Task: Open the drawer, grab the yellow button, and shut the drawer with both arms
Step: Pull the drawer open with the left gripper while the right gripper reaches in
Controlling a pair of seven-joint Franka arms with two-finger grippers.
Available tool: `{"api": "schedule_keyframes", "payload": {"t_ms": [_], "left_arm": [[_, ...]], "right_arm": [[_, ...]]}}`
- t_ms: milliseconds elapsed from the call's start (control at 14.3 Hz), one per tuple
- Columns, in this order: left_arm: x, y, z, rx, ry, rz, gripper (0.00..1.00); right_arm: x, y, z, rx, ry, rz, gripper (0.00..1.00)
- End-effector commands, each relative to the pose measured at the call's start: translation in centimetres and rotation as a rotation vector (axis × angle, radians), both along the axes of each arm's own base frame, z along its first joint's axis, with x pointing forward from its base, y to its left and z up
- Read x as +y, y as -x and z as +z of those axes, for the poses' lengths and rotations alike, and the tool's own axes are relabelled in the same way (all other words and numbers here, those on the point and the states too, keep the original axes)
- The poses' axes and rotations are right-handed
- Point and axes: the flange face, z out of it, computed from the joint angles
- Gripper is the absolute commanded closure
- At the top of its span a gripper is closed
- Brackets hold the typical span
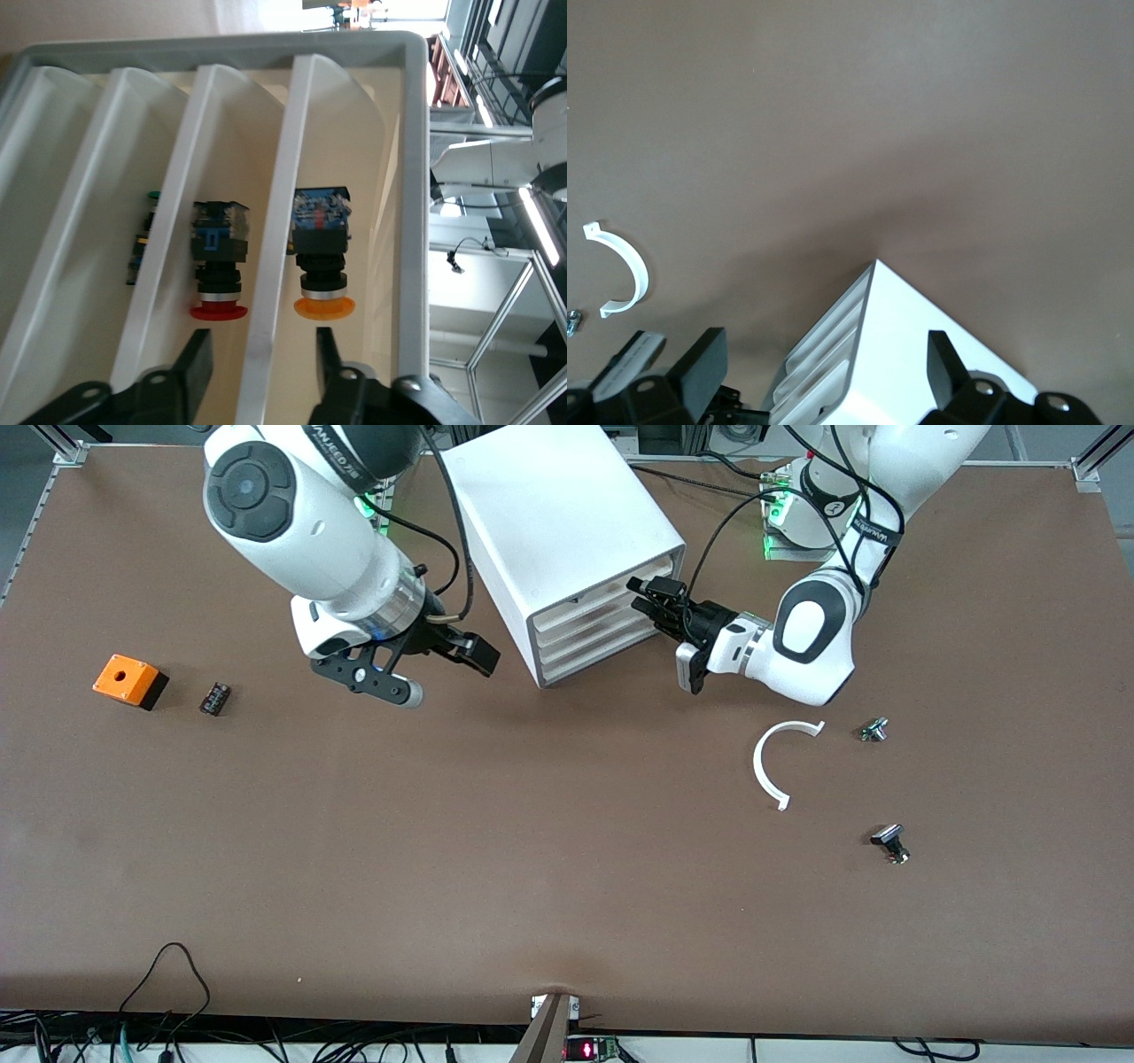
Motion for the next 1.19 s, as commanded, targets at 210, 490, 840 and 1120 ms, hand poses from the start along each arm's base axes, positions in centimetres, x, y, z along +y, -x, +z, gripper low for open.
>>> {"api": "schedule_keyframes", "payload": {"t_ms": [210,490,840,1120], "left_arm": [[0.4,2.1,-0.8,-0.073,0.071,-0.007,0.82],[0.6,1.5,-1.2,-0.075,0.068,0.003,1.00],[4.9,-2.6,-1.7,-0.111,-0.007,0.020,1.00],[9.1,-7.9,-3.0,-0.164,-0.077,0.013,1.00]], "right_arm": [[5.3,-0.5,-0.8,0.015,-0.025,-0.083,0.00],[8.4,0.0,-1.6,0.000,-0.034,-0.104,0.00],[10.7,0.2,-1.9,-0.064,-0.050,-0.092,0.00],[12.6,0.9,-1.9,-0.111,-0.069,-0.061,0.00]]}}
